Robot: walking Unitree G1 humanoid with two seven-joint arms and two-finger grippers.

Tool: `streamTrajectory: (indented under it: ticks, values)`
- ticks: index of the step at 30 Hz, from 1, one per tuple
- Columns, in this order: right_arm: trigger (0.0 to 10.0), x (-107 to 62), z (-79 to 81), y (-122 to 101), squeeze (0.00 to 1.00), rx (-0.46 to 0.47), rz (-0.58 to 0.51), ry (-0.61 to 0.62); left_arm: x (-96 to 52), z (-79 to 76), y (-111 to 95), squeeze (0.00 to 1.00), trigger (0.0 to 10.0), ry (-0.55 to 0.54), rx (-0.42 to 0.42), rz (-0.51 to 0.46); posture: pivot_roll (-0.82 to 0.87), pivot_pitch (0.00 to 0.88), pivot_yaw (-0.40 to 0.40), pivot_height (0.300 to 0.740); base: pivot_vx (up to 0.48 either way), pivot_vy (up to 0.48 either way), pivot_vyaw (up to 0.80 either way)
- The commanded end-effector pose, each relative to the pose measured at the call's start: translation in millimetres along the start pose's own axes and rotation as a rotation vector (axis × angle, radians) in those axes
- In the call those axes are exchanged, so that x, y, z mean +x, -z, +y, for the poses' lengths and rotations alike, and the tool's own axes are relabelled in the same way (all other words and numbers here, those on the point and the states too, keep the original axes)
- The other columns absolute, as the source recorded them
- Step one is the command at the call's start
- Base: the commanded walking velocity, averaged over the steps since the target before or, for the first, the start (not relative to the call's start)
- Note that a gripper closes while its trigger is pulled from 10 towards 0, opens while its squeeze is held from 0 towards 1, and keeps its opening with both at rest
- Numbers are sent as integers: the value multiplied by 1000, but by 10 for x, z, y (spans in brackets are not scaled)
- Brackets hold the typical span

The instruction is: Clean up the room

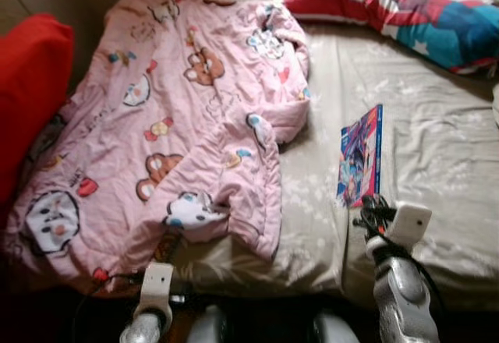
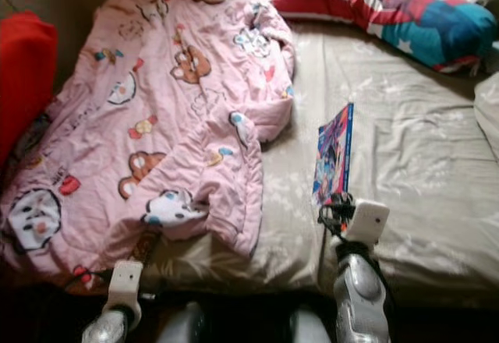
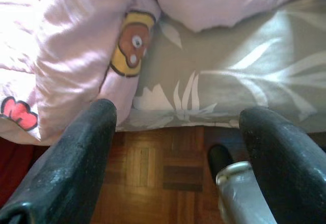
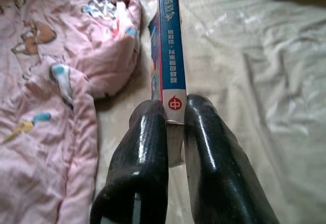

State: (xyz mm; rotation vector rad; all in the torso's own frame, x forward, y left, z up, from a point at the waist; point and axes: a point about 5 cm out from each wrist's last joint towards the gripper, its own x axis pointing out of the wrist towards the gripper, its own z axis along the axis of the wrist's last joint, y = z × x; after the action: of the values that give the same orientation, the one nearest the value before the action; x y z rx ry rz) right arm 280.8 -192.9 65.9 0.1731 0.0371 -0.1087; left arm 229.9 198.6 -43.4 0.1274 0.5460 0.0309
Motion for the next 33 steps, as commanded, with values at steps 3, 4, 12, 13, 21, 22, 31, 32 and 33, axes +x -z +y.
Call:
streamTrajectory:
  ticks: [3, 4, 12, 13, 21, 22, 31, 32, 33]
  values:
    - [10000, 32, 0, -83, 0, -1, -29, -9, -61, 13, 179, 0, 10000, -29, -14, 87, -109, 151, 38, 740, 0, 0, 0]
    - [10000, 32, 0, -83, 0, -1, -29, -9, -61, 13, 179, 0, 10000, -29, -14, 87, -109, 151, 38, 740, 0, 0, 0]
    - [10000, 48, 33, -39, 0, 32, -11, 11, -117, 8, 312, 0, 10000, -46, -32, 150, -120, 121, 31, 740, 0, 0, 0]
    - [10000, 50, 38, -37, 0, 33, -11, 10, -122, 7, 323, 0, 10000, -46, -33, 154, -120, 121, 31, 740, 0, 0, 0]
    - [10000, 75, 54, -32, 0, -7, -5, -9, -125, 63, 345, 0, 10000, -95, -120, 181, -131, 107, 24, 740, 0, 0, 0]
    - [10000, 71, 48, -33, 0, -8, -4, -9, -125, 67, 345, 0, 10000, -100, -127, 179, -131, 107, 24, 740, 0, 0, 0]
    - [10000, 128, -12, -71, 0, -21, -13, -13, -237, 112, 524, 0, 10000, -128, -136, 232, -104, 79, 14, 740, 0, 0, 0]
    - [10000, 136, 5, -82, 0, -17, -19, -16, -246, 125, 537, 0, 10000, -133, -139, 235, -104, 79, 14, 740, 0, 0, 0]
    - [10000, 140, 17, -82, 0, -17, -19, -19, -251, 131, 543, 0, 10000, -134, -140, 237, -103, 73, 14, 740, 0, 0, 0]
